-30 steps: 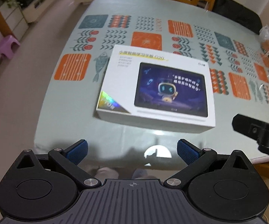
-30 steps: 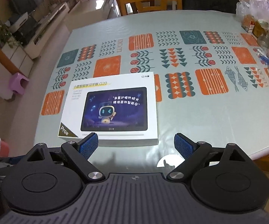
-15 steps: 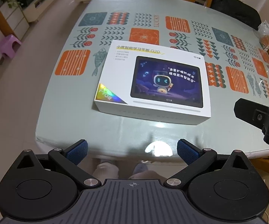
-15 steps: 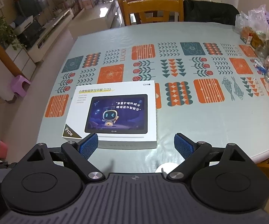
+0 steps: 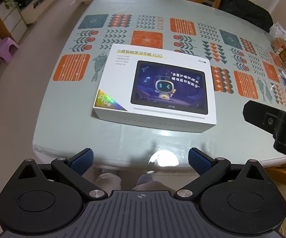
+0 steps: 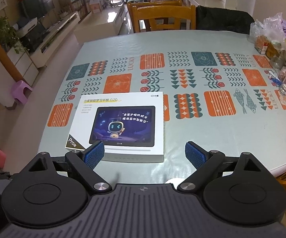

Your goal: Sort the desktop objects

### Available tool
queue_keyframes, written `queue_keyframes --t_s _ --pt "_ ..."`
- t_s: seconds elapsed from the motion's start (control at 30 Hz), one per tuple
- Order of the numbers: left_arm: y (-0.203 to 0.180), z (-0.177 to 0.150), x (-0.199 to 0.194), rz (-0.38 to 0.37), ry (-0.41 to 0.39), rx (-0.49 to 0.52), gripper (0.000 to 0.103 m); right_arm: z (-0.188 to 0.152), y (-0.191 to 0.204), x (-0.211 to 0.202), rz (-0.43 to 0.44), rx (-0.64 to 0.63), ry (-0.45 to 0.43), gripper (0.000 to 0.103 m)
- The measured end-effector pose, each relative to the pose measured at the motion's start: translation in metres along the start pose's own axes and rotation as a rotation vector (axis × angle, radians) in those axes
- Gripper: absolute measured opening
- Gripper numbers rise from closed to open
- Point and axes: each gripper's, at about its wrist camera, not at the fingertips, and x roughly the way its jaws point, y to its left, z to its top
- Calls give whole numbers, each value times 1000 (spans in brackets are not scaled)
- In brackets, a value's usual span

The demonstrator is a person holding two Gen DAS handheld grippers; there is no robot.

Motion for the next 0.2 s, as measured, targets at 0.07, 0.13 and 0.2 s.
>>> queue_keyframes --t_s 0.07,0.13,0.2 --pt "-1 0 1 -2 4 2 103 0 0 0 2 0 2 103" --pt "-1 0 2 -4 9 5 103 -1 -1 1 2 3 3 103" --pt "-1 0 3 -7 12 10 103 -1 -1 1 2 4 4 103"
